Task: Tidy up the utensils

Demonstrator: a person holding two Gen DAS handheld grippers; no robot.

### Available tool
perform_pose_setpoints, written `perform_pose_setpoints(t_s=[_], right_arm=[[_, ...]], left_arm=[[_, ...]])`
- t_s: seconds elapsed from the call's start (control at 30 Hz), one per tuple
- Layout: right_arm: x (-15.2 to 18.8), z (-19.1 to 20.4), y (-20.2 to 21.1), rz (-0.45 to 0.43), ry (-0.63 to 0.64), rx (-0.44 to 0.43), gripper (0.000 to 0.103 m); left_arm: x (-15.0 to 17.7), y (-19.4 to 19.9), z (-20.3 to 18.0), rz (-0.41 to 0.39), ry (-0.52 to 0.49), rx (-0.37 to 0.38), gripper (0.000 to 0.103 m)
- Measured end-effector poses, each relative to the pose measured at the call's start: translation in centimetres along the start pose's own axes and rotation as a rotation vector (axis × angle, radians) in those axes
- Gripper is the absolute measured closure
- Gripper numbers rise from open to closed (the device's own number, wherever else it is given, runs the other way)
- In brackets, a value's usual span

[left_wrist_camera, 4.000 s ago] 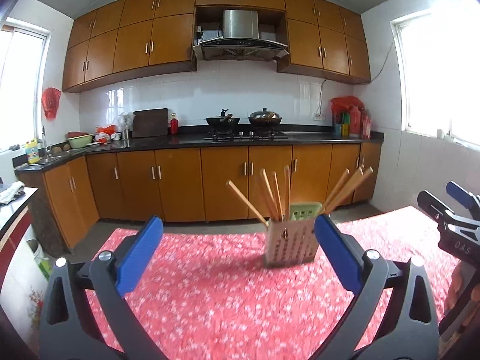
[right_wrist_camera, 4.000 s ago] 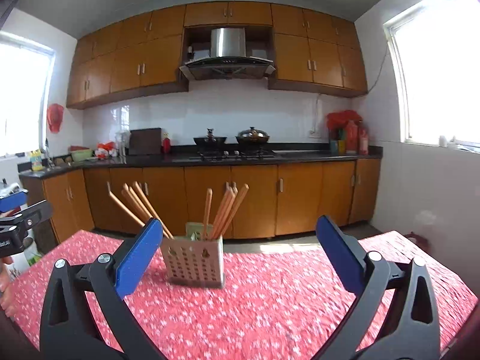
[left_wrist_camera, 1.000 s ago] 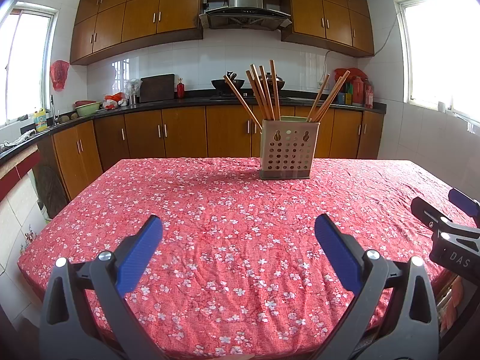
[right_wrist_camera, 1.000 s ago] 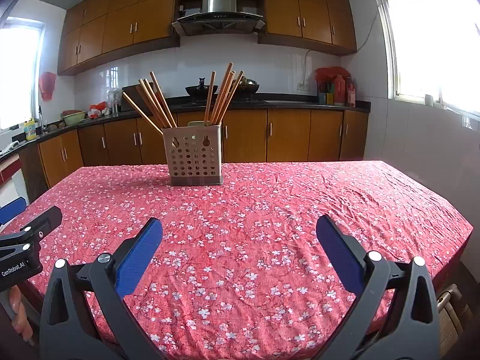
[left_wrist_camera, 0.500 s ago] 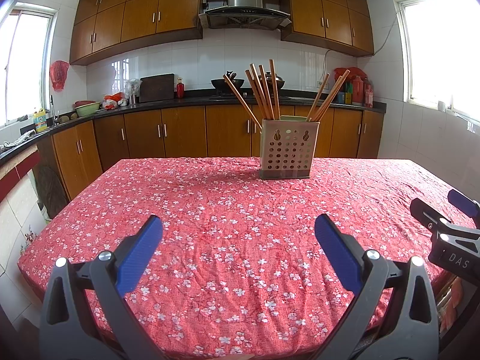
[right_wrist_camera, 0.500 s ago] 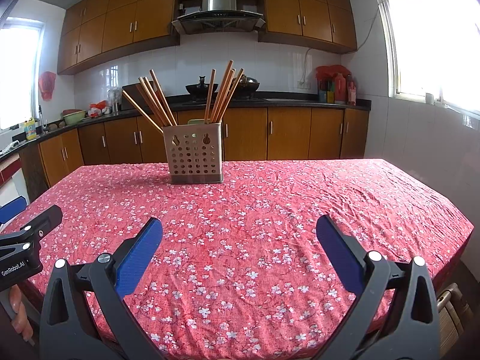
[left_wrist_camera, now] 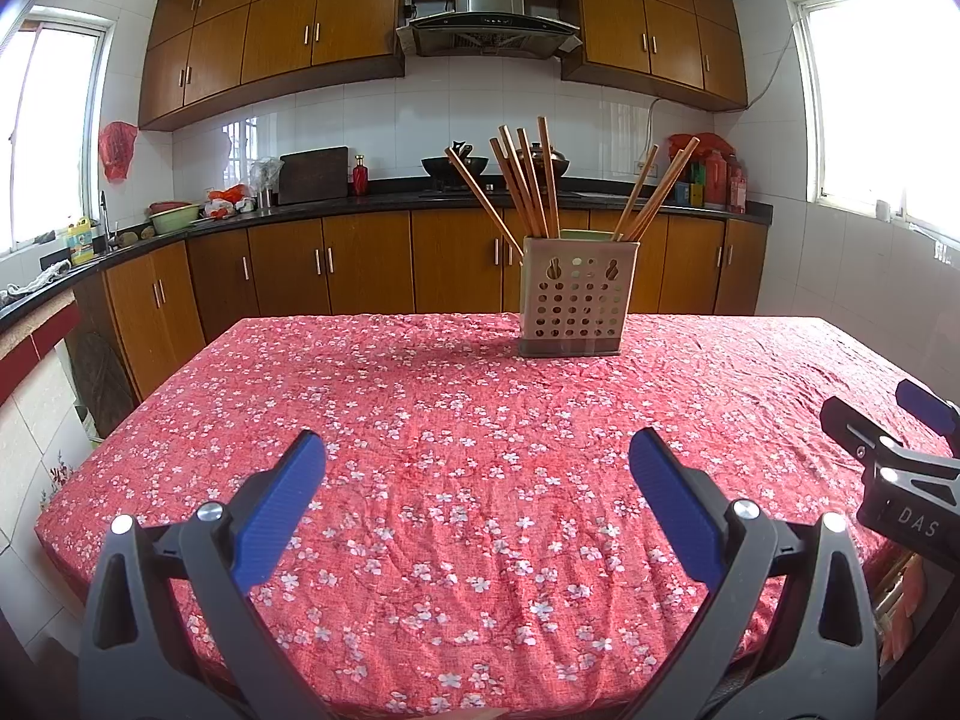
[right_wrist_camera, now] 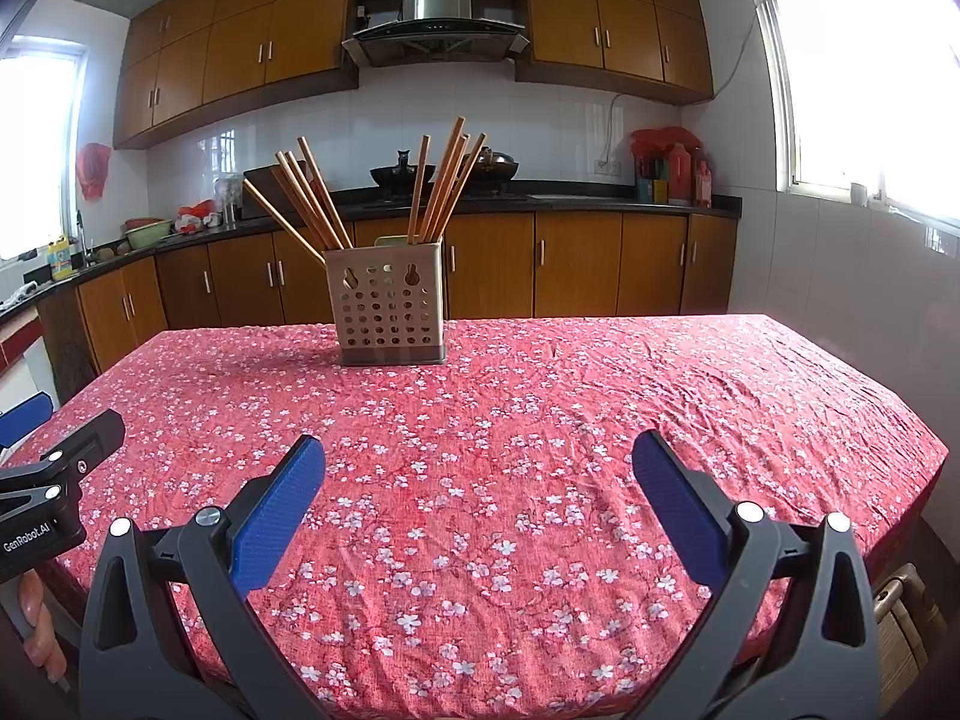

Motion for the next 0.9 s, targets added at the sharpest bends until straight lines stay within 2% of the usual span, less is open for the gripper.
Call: perform_pose_setpoints(t_s=[0.9], right_arm=[[0.42, 0.2, -0.08, 0.005, -0.008, 0.002, 0.002]], left_arm=[[0.29, -0.62, 0.47, 0.011, 0.005, -0.002, 0.004]])
Point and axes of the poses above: each gripper's, at about its wrist camera, not at the fingertips, and y roughly against the way its jaws point, z to its left, x to its underside, the point moved 10 cm from there along -y, roughly the way its jaws point, and after that the axes turned 5 degrees about -y, right-handed, at the moved point
